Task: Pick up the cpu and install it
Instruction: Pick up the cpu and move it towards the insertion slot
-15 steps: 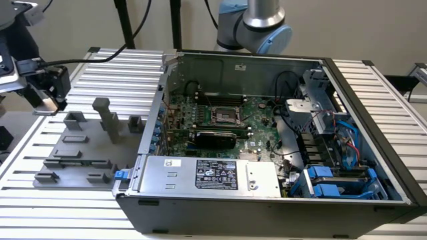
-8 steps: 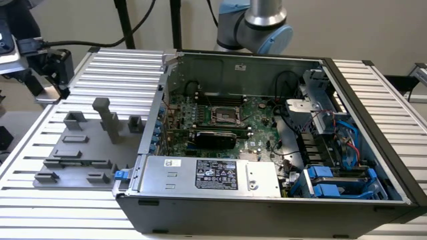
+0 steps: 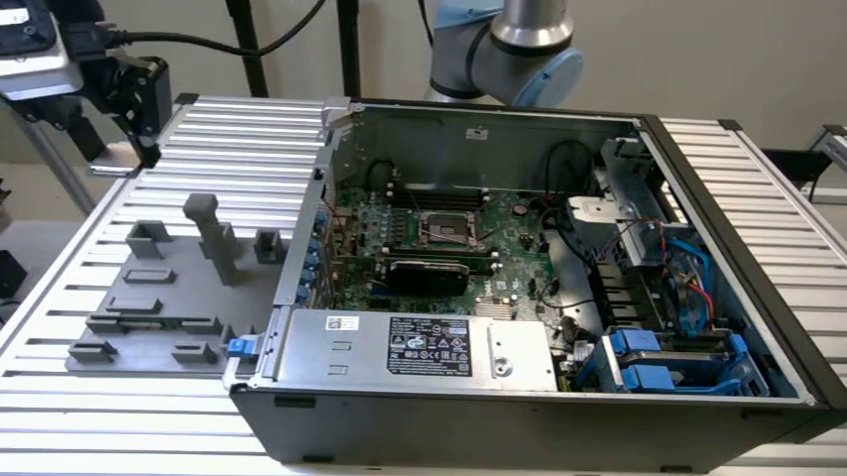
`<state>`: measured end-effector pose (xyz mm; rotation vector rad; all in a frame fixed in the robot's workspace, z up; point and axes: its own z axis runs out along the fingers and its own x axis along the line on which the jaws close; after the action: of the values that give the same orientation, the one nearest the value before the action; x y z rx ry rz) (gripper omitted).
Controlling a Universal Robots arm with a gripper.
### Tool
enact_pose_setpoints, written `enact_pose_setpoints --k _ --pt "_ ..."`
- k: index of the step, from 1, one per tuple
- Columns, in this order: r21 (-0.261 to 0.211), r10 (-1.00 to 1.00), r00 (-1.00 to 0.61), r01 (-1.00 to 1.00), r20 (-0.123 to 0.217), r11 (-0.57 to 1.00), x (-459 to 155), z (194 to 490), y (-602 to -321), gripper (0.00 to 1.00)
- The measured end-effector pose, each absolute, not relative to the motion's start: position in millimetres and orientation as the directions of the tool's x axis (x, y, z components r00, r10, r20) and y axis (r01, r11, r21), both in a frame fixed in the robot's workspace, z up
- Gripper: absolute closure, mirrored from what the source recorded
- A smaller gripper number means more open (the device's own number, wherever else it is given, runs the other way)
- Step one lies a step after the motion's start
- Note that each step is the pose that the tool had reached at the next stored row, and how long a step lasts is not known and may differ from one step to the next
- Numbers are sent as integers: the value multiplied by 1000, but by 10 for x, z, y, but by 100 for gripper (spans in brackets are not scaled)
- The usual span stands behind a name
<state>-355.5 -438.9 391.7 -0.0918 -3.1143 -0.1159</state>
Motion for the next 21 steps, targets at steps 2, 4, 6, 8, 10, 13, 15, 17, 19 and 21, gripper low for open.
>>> enact_pose_setpoints --k 2,4,6,8,10,13,15,17,19,21 --pt "74 58 -998 60 28 995 -3465 3987 -4390 45" --pt "74 58 -998 60 29 995 -3375 4031 -4390 45" --pt "74 58 -998 60 29 995 -3284 4055 -4390 45" --pt "75 58 -998 60 29 995 -3193 4070 -4390 45" --pt "77 58 -998 60 29 995 -3099 4081 -4390 45" --pt "79 58 -998 60 30 995 -2964 4094 -4389 45" --pt "80 58 -998 60 30 995 -2873 4101 -4389 45" --pt "81 58 -998 60 30 995 -2783 4106 -4389 45" --pt "82 58 -998 60 30 995 -2692 4110 -4388 45" --pt "83 58 -998 60 30 995 -2602 4113 -4387 45"
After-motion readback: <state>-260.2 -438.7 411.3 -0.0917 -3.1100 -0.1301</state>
